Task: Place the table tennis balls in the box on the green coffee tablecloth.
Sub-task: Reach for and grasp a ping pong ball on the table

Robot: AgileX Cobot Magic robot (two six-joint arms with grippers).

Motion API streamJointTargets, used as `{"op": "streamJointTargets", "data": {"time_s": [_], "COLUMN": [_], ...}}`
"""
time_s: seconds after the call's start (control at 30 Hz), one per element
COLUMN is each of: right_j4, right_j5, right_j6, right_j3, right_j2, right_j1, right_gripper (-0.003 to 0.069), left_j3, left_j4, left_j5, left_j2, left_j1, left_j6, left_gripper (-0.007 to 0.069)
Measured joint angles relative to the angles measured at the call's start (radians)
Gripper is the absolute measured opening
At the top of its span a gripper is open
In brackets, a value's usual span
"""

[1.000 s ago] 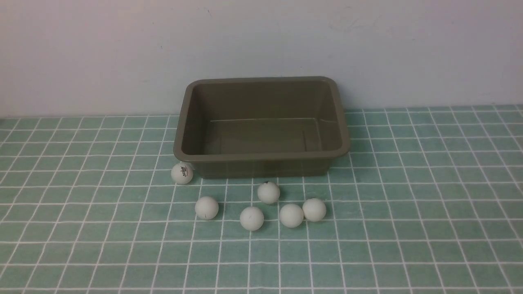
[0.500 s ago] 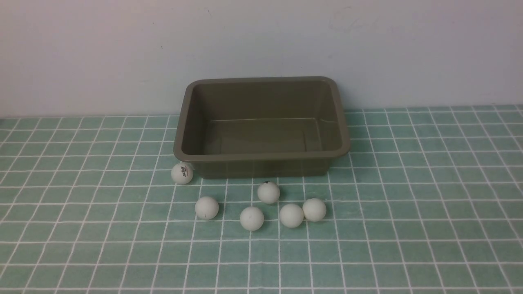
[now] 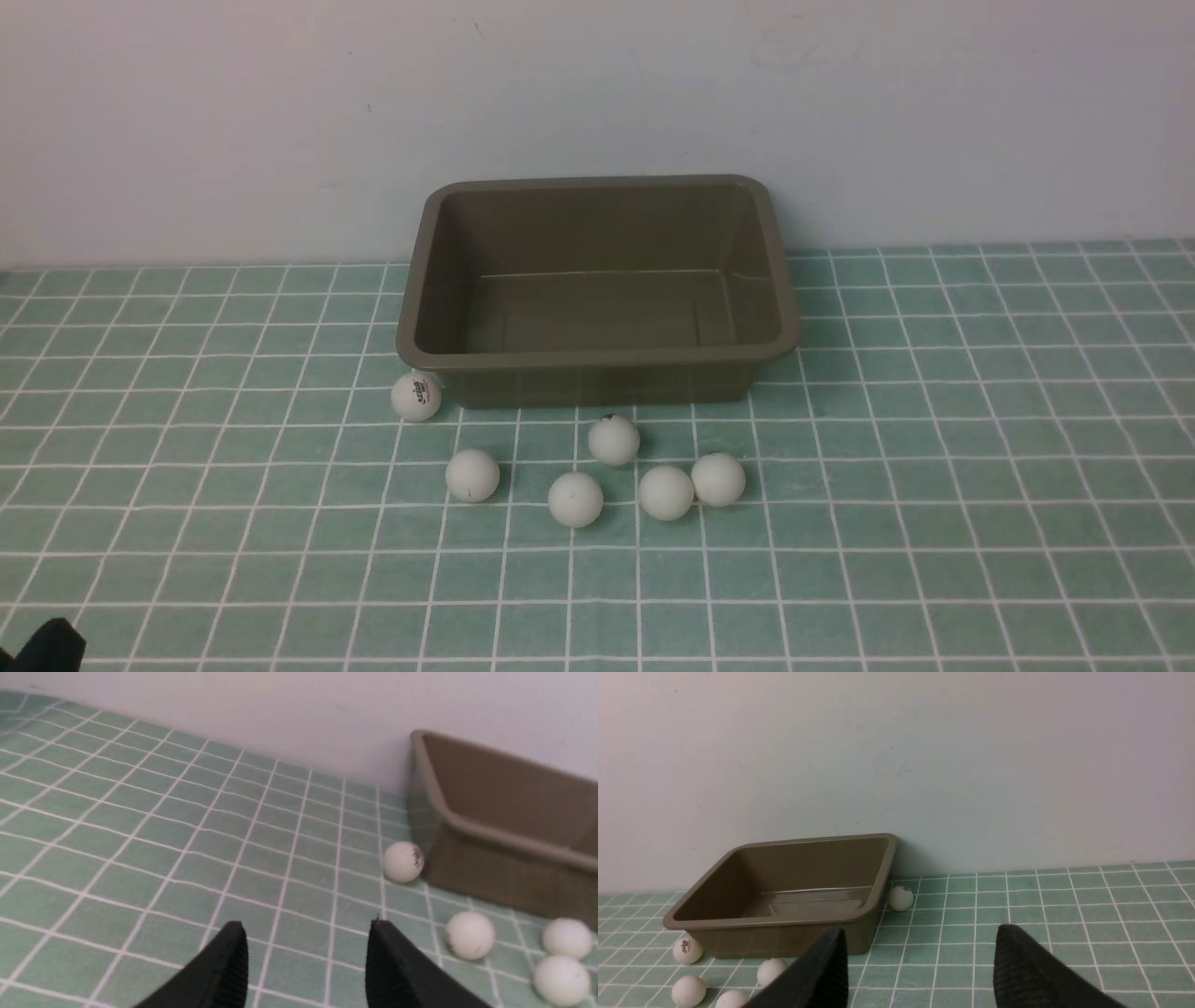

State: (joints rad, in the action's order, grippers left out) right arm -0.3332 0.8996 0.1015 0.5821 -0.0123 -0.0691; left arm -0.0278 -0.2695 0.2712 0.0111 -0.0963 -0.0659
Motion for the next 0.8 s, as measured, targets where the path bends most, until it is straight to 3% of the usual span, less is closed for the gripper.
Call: {"op": "streamJointTargets", "data": {"time_s": [0.5, 0.67, 0.8], "right_j4": [-0.005, -0.058, -0.124], "right_j5": [0.063, 0.064, 0.064], "right_j6": [0.000, 0.053, 0.126], "right_j3": [0.000, 0.000, 0.000], "right_j2": [0.000, 0.000, 0.000], "right_j1": [0.000, 0.000, 0.000], "right_gripper": [0.0388, 0.0388, 0.0388], "left_j3": [0.001, 0.134, 0.300], "left_j4": [-0.349, -0.394, -0.397], "left_j5": [-0.104, 0.013, 0.196], "left_j2": [0.000, 0.000, -0.008], "left_j1": [0.000, 0.000, 0.000], "left_j6": [-0.009, 0.066, 0.241], "left_gripper": [0.0321, 0.0321, 0.0321]}}
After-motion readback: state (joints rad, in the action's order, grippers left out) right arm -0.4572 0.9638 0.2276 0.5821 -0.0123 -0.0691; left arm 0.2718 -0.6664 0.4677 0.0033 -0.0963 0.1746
